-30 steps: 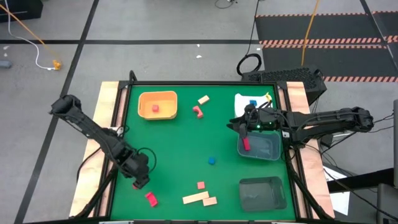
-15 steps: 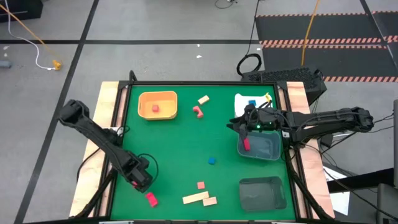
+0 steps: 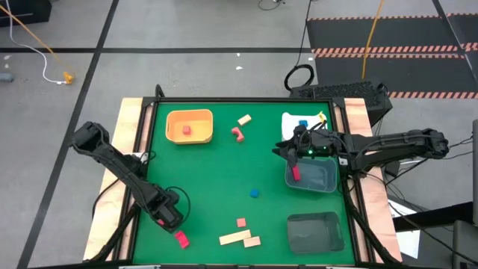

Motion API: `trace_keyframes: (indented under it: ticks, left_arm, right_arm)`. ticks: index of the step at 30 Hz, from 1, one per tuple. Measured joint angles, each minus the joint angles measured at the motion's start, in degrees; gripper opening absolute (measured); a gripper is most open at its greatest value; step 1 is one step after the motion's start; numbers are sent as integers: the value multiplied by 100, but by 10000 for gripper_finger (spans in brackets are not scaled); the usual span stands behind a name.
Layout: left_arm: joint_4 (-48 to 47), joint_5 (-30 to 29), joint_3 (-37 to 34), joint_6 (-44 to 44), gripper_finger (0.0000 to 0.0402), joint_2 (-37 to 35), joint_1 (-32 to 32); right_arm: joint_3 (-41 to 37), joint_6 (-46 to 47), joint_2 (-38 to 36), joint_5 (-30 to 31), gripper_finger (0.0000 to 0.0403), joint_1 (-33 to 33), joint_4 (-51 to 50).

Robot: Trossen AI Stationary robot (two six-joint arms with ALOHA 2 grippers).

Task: Sort & place blocks by color
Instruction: Put the top red block into the blue bin

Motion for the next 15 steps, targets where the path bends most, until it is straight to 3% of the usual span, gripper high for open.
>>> trace_keyframes:
  ticks: [15]
  left_arm:
    - [284,-213,0,-349,330,0,0]
  right_arm:
    - [0,-28,0,0,206,0,0]
